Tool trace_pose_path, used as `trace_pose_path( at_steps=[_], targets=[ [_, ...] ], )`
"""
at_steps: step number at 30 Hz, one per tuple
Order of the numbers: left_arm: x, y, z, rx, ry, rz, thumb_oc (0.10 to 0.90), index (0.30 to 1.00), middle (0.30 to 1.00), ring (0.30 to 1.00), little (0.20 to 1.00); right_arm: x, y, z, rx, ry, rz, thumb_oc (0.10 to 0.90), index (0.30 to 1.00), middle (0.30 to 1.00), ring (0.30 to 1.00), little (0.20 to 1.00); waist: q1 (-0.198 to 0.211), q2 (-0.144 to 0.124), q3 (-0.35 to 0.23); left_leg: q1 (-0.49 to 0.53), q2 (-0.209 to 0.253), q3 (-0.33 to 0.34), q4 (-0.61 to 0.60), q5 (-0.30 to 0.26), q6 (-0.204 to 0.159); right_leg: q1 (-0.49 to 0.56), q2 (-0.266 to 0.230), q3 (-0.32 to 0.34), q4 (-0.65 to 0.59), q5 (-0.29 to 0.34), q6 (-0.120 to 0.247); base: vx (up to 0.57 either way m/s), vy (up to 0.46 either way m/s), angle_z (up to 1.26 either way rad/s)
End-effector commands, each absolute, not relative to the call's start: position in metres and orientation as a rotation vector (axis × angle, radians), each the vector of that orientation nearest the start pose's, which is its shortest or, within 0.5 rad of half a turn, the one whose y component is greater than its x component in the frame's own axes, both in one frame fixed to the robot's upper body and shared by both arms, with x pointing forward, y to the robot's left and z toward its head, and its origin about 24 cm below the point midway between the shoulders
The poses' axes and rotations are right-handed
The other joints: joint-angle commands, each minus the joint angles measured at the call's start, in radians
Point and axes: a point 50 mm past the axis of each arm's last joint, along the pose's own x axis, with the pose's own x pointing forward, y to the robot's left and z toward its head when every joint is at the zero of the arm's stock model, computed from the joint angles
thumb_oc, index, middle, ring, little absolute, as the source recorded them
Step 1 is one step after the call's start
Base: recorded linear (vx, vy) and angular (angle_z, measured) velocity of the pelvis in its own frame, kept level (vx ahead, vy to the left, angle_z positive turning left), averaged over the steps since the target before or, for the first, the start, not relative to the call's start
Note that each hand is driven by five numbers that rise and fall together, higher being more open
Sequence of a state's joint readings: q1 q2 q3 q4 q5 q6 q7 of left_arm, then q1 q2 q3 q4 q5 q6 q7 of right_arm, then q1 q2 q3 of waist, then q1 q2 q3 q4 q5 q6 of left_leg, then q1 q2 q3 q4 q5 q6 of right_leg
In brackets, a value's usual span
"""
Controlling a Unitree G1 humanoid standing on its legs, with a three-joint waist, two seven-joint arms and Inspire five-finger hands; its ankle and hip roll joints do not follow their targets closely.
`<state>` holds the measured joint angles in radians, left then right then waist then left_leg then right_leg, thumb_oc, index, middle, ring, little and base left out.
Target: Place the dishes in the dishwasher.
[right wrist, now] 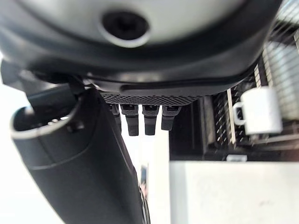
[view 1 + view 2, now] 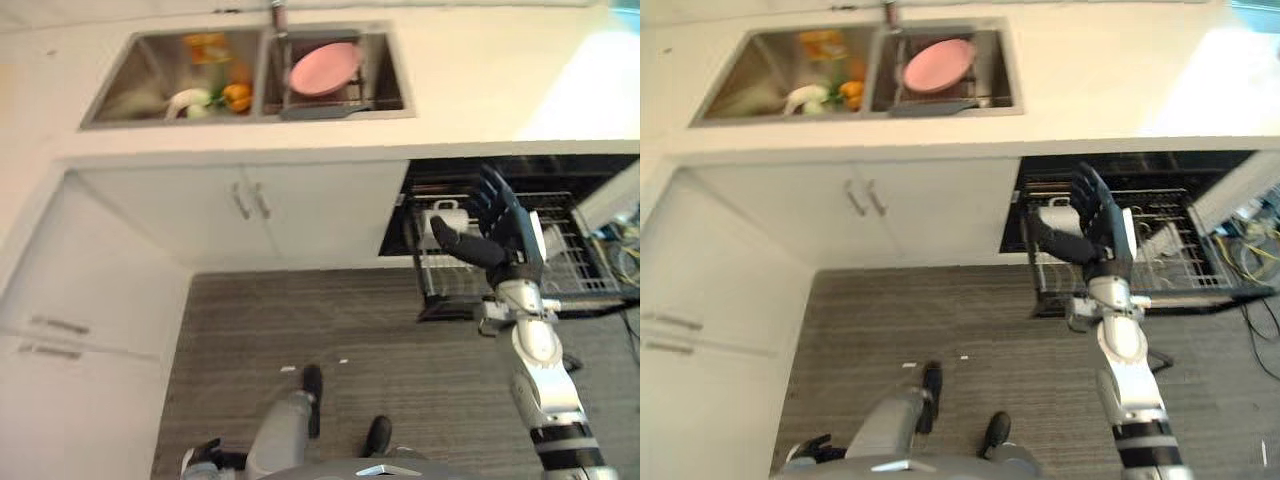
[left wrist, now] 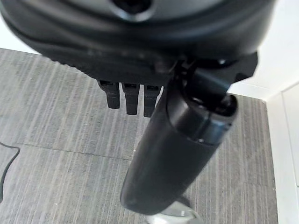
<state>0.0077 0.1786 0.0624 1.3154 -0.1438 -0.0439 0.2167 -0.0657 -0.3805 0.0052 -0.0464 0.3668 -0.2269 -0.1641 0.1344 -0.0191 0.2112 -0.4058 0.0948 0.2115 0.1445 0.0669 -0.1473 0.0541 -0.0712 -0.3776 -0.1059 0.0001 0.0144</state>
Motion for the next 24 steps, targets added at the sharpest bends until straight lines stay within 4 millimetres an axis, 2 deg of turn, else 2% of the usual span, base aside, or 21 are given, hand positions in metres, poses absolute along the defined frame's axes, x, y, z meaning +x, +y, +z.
trace_pose_path(
  at_steps=[1,2,3,4,7,8,9,10,11,12,13,14,15,16,17,18,20,21,22,23,24],
  targets=[
    [0.048,0.258,-0.162,0.227,1.282,0.483,0.800,0.900,0.900,0.900,0.900,0.249,-0.211,0.175,0.042,-0.726,-0.081,0.800,0.900,0.900,0.900,0.900,-0.002,-0.064,-0.060,0.149,-0.038,-0.001,-0.073,0.042,0.084,0.117,-0.029,0.054,0.063,-0.094,0.100,0.38,0.114,-0.07],
    [0.048,0.258,-0.162,0.227,1.281,0.482,0.800,0.900,0.900,0.900,0.900,0.249,-0.211,0.175,0.042,-0.727,-0.081,0.800,0.900,0.900,0.900,0.900,-0.001,-0.063,-0.061,0.147,-0.037,0.000,-0.076,0.046,0.085,0.113,-0.028,0.054,0.064,-0.091,0.100,0.50,0.213,-0.11],
    [0.050,0.261,-0.161,0.226,1.268,0.494,0.800,0.900,0.900,0.900,0.900,0.250,-0.210,0.176,0.031,-0.733,-0.087,0.800,0.900,0.900,0.900,0.900,0.008,-0.075,-0.065,0.180,-0.072,-0.022,-0.071,0.003,0.115,0.099,-0.062,0.071,0.183,-0.088,0.106,0.21,0.133,-0.16],
    [0.050,0.261,-0.161,0.225,1.267,0.494,0.800,0.900,0.900,0.900,0.900,0.250,-0.210,0.176,0.030,-0.733,-0.087,0.800,0.900,0.900,0.900,0.900,0.009,-0.074,-0.066,0.178,-0.071,-0.021,-0.071,0.006,0.116,0.094,-0.061,0.072,0.184,-0.085,0.106,0.33,0.220,-0.21],
    [0.056,0.262,-0.159,0.240,1.237,0.468,0.800,0.900,0.900,0.900,0.900,0.246,-0.212,0.171,0.019,-0.715,-0.093,0.800,0.900,0.900,0.900,0.900,-0.013,-0.069,-0.064,0.281,-0.127,-0.044,-0.075,-0.069,0.175,0.014,-0.113,0.115,0.469,0.046,0.145,0.28,0.188,0.19],
    [0.056,0.262,-0.159,0.239,1.237,0.468,0.800,0.900,0.900,0.900,0.900,0.246,-0.212,0.171,0.019,-0.715,-0.093,0.800,0.900,0.900,0.900,0.900,-0.012,-0.067,-0.066,0.278,-0.125,-0.043,-0.076,-0.065,0.176,0.010,-0.111,0.117,0.468,0.050,0.145,0.39,0.237,0.46],
    [0.069,0.260,-0.157,0.244,1.197,0.457,0.800,0.900,0.900,0.900,0.900,0.244,-0.212,0.171,0.002,-0.717,-0.104,0.800,0.900,0.900,0.900,0.900,-0.056,-0.041,-0.046,0.357,-0.132,-0.084,-0.089,-0.107,0.203,-0.060,-0.100,0.168,0.667,0.101,0.148,0.49,0.219,0.56],
    [0.083,0.258,-0.155,0.243,1.149,0.444,0.800,0.900,0.900,0.900,0.900,0.242,-0.215,0.168,-0.006,-0.709,-0.135,0.800,0.900,0.900,0.900,0.900,-0.099,-0.008,-0.039,0.422,-0.120,-0.136,-0.113,-0.128,0.207,-0.179,-0.027,0.216,0.758,0.065,0.146,0.50,0.217,0.74],
    [0.083,0.258,-0.155,0.243,1.149,0.444,0.800,0.900,0.900,0.900,0.900,0.242,-0.215,0.168,-0.006,-0.709,-0.135,0.800,0.900,0.900,0.900,0.900,-0.099,-0.007,-0.041,0.420,-0.119,-0.136,-0.113,-0.128,0.207,-0.180,-0.026,0.216,0.757,0.066,0.145,0.41,0.063,0.80],
    [0.088,0.256,-0.154,0.246,1.134,0.437,0.800,0.900,0.900,0.900,0.900,0.240,-0.218,0.166,-0.007,-0.700,-0.150,0.800,0.900,0.900,0.900,0.900,-0.130,-0.008,-0.041,0.463,-0.124,-0.166,-0.133,-0.141,0.200,-0.230,0.001,0.239,0.698,0.028,0.142,0.43,-0.029,0.84],
    [0.097,0.253,-0.153,0.261,1.115,0.412,0.800,0.900,0.900,0.900,0.900,0.240,-0.219,0.168,0.009,-0.711,-0.156,0.800,0.900,0.900,0.900,0.900,-0.167,-0.005,-0.045,0.497,-0.123,-0.197,-0.149,-0.135,0.184,-0.264,0.025,0.243,0.564,0.014,0.132,0.44,-0.031,0.68],
    [0.098,0.253,-0.153,0.261,1.115,0.412,0.800,0.900,0.900,0.900,0.900,0.240,-0.219,0.168,0.009,-0.711,-0.155,0.800,0.900,0.900,0.900,0.900,-0.169,-0.002,-0.044,0.500,-0.121,-0.201,-0.150,-0.136,0.183,-0.257,0.026,0.239,0.560,0.013,0.131,0.40,-0.089,0.56],
    [0.099,0.252,-0.153,0.268,1.116,0.401,0.800,0.900,0.900,0.900,0.900,0.239,-0.222,0.169,0.018,-0.721,-0.178,0.800,0.900,0.900,0.900,0.900,-0.186,-0.007,-0.050,0.513,-0.127,-0.217,-0.157,-0.135,0.172,-0.262,0.042,0.260,0.450,0.011,0.123,0.39,-0.151,0.41],
    [0.097,0.247,-0.156,0.289,1.138,0.352,0.800,0.900,0.900,0.900,0.900,0.239,-0.225,0.172,0.018,-0.739,-0.210,0.800,0.900,0.900,0.900,0.900,-0.202,-0.024,-0.070,0.542,-0.128,-0.230,-0.172,-0.131,0.148,-0.272,0.046,0.282,0.310,0.018,0.126,0.41,-0.151,0.49],
    [0.096,0.247,-0.156,0.290,1.140,0.350,0.800,0.900,0.900,0.900,0.900,0.239,-0.225,0.171,0.017,-0.738,-0.212,0.800,0.900,0.900,0.900,0.900,-0.205,-0.016,-0.071,0.553,-0.117,-0.235,-0.182,-0.132,0.145,-0.251,0.055,0.274,0.280,0.025,0.125,0.39,-0.187,0.55],
    [0.085,0.246,-0.158,0.300,1.167,0.350,0.800,0.900,0.900,0.900,0.900,0.234,-0.224,0.177,0.015,-0.769,-0.191,0.800,0.900,0.900,0.900,0.900,-0.193,-0.023,-0.091,0.556,-0.101,-0.211,-0.177,-0.137,0.132,-0.183,0.055,0.265,0.240,0.020,0.114,0.15,-0.095,0.46],
    [0.084,0.247,-0.159,0.324,1.174,0.335,0.800,0.900,0.900,0.900,0.900,0.231,-0.230,0.180,0.001,-0.785,-0.213,0.800,0.900,0.900,0.900,0.900,-0.194,-0.024,-0.102,0.552,-0.090,-0.206,-0.164,-0.133,0.122,-0.162,0.067,0.284,0.234,0.011,0.102,0.17,-0.159,0.16],
    [0.083,0.244,-0.159,0.339,1.174,0.313,0.800,0.900,0.900,0.900,0.900,0.227,-0.238,0.186,0.007,-0.824,-0.271,0.800,0.900,0.900,0.900,0.900,-0.195,-0.025,-0.110,0.530,-0.076,-0.179,-0.088,-0.126,0.094,-0.123,0.069,0.271,0.198,-0.005,0.083,0.16,-0.165,-0.11],
    [0.083,0.244,-0.159,0.340,1.174,0.312,0.800,0.900,0.900,0.900,0.900,0.227,-0.239,0.186,0.007,-0.825,-0.272,0.800,0.900,0.900,0.900,0.900,-0.195,-0.025,-0.108,0.526,-0.075,-0.180,-0.077,-0.132,0.093,-0.120,0.070,0.269,0.195,-0.004,0.082,0.13,-0.160,-0.03],
    [0.084,0.242,-0.160,0.344,1.173,0.299,0.800,0.900,0.900,0.900,0.900,0.226,-0.241,0.189,0.033,-0.850,-0.289,0.800,0.900,0.900,0.900,0.900,-0.195,-0.030,-0.102,0.495,-0.070,-0.167,0.016,-0.115,0.073,-0.097,0.070,0.268,0.182,-0.007,0.068,0.04,-0.065,0.18],
    [0.084,0.242,-0.160,0.344,1.172,0.299,0.800,0.900,0.900,0.900,0.900,0.226,-0.241,0.189,0.033,-0.850,-0.289,0.800,0.900,0.900,0.900,0.900,-0.196,-0.029,-0.102,0.493,-0.069,-0.167,0.020,-0.117,0.073,-0.097,0.070,0.267,0.182,-0.007,0.068,0.13,-0.163,0.27]
  ],
)
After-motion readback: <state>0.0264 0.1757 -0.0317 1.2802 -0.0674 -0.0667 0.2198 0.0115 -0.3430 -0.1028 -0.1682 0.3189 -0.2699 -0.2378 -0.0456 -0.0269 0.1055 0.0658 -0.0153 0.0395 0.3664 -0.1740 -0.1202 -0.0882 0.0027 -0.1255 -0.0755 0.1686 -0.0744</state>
